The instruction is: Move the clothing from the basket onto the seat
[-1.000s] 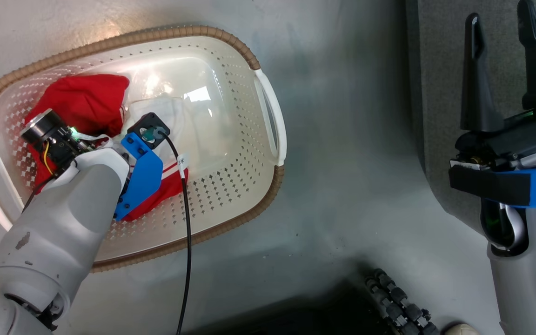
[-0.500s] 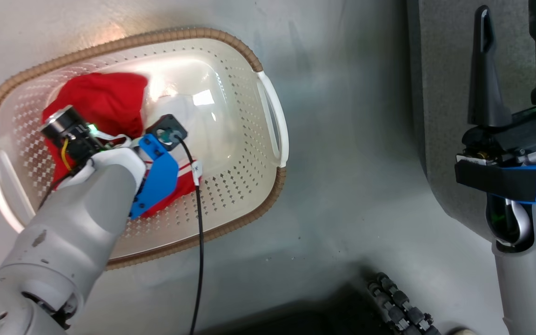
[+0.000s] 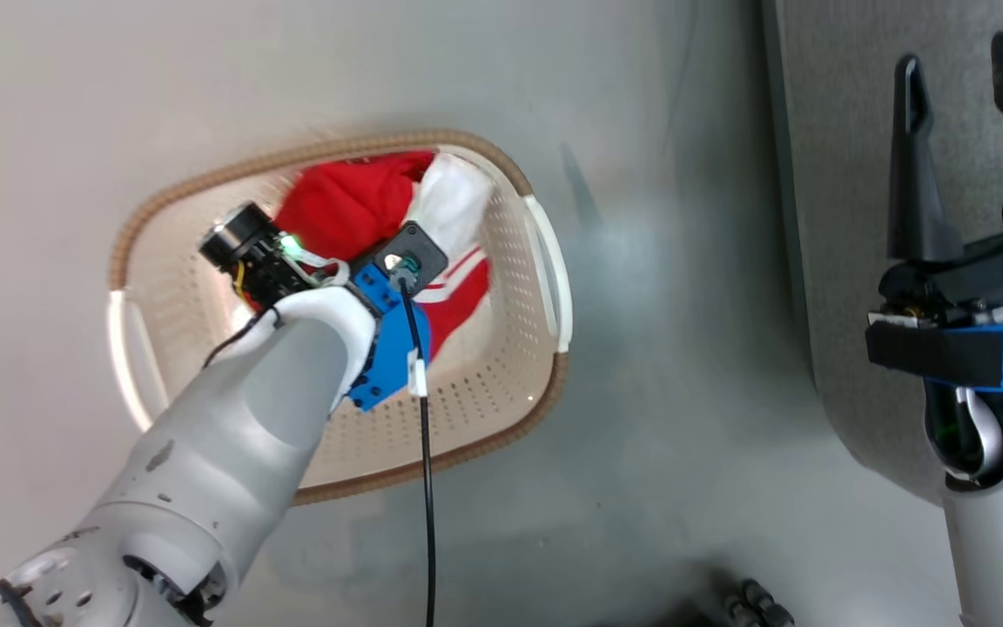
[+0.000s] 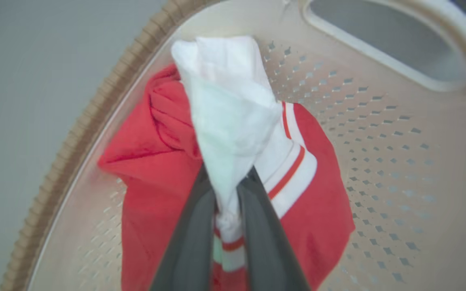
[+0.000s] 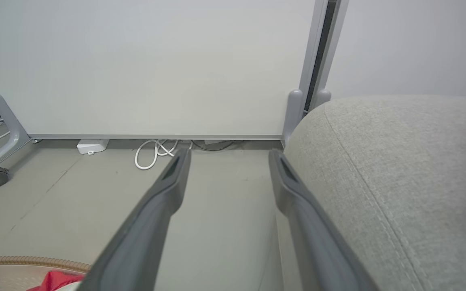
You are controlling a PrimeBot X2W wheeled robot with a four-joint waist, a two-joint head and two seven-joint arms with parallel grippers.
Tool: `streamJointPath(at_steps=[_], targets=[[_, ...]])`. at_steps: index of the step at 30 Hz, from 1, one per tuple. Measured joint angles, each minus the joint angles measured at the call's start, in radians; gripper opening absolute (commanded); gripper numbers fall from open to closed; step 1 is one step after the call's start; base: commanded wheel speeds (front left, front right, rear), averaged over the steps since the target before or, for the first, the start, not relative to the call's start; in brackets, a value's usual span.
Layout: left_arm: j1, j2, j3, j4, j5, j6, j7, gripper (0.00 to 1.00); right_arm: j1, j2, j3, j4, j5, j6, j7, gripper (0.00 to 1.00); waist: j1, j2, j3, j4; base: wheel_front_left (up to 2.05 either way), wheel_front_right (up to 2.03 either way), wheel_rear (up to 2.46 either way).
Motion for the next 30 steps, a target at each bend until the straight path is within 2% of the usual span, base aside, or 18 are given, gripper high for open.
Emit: streamJointPath(at_steps=[9,18,30], targets=[[0.025,-0.023,0.031,-0.03,-0.061,0.0,-0.143,0.0,0.07,-0.019,-0.009,0.035,-0.008,0.0,0.0,1.0,-0.0001,0.0,-0.164,0.053,0.0,0.0,0.0],[0.043,-0.026,0.107,-0.087,-0.141,0.0,-0.197,0.0,0.146,-0.021,-0.009,0.08,-0.016,0.0,0.0,1.0,-0.0002,0.0,-0.341,0.089,0.0,0.0,0.0],[0.159,0.039,0.277,-0.365,-0.147,0.044,-0.2,0.0,0.256,0.001,-0.01,0.124,-0.031,0.0,0.0,1.0,-0.0003,0.0001,-0.545,0.105,0.0,0.0,0.0]])
